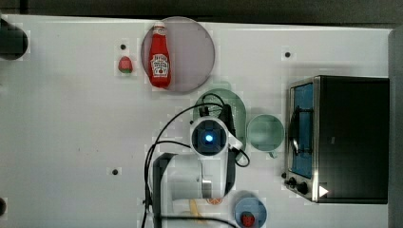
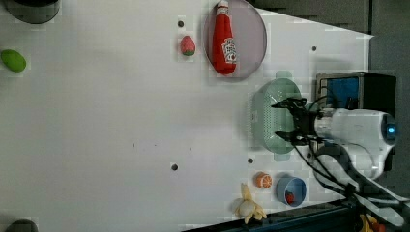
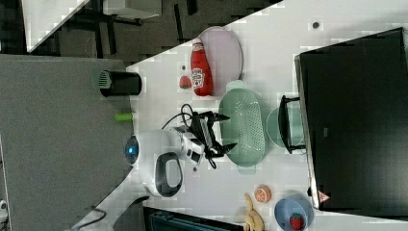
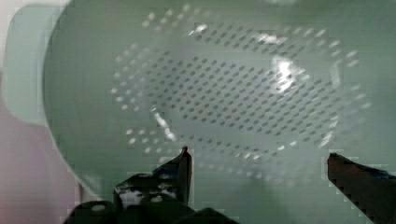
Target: Drag strainer right to left.
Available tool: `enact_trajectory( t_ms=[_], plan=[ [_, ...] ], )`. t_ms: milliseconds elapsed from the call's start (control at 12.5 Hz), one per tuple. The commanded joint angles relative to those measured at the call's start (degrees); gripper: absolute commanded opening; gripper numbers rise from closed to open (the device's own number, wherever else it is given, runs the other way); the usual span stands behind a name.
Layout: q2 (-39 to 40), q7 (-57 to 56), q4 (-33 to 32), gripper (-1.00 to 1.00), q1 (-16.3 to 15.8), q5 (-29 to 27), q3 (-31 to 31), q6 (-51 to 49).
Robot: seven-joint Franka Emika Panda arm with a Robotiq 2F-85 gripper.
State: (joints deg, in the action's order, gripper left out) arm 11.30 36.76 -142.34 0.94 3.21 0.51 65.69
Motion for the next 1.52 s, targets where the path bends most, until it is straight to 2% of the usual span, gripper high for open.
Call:
enact_trajectory(
  t_ms=[80,400,720,1520],
  plan=[
    [4.83,6.33,0.11,1.0,-1.3,0.21,0.15,3.98],
    [9.49,7.62,0.11,1.0,-1.75,-0.31,0.57,9.03],
    [10.08,13.23,0.24,1.0,-3.78,-0.53,1.71,9.23],
    [12.33,17.63,4.05,1.0,-13.12,-2.35,2.29,5.65]
  ],
)
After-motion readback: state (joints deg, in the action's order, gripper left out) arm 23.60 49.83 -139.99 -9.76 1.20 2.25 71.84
